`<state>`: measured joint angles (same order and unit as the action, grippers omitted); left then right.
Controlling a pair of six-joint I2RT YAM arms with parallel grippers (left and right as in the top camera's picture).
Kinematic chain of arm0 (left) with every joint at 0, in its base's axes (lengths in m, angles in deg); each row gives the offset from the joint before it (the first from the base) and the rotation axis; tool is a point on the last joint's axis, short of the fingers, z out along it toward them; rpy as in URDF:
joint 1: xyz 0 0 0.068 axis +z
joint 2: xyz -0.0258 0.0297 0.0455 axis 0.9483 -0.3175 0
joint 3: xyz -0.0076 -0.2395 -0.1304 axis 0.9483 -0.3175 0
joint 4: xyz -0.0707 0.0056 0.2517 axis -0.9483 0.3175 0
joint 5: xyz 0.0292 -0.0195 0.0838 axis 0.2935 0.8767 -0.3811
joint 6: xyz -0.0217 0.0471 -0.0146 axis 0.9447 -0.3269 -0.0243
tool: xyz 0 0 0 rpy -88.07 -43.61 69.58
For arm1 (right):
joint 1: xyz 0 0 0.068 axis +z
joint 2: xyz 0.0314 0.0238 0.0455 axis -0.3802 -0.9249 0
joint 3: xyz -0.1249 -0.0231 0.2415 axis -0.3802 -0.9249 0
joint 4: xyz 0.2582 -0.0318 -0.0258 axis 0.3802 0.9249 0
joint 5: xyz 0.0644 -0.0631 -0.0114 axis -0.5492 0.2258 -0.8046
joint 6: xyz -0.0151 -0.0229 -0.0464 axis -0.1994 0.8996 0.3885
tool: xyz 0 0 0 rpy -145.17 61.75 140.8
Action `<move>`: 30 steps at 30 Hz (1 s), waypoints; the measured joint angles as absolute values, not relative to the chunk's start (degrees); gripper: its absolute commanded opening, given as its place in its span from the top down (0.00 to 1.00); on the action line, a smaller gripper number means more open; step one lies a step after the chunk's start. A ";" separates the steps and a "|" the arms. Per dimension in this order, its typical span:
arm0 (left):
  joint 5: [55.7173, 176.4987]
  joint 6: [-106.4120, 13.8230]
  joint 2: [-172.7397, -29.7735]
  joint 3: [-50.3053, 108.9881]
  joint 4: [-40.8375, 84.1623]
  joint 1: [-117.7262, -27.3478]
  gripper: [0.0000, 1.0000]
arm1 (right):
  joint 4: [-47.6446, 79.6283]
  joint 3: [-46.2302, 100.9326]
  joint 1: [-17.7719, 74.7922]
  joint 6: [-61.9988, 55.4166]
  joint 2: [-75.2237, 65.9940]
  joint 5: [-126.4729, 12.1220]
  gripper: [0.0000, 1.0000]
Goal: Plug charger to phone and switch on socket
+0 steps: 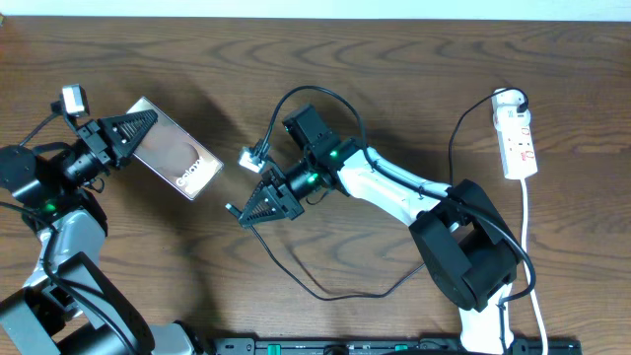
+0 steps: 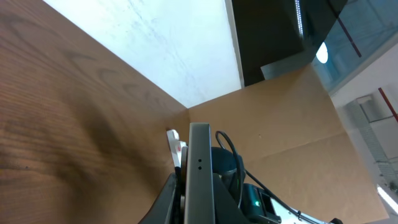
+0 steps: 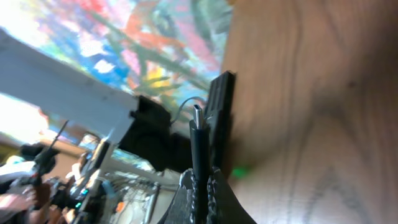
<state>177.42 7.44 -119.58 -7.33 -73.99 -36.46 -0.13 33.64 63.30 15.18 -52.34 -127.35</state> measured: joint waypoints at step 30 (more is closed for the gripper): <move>178.20 4.56 -119.58 -7.86 -73.99 -37.93 0.92 | -12.98 33.61 63.30 9.52 -52.34 -125.31 0.99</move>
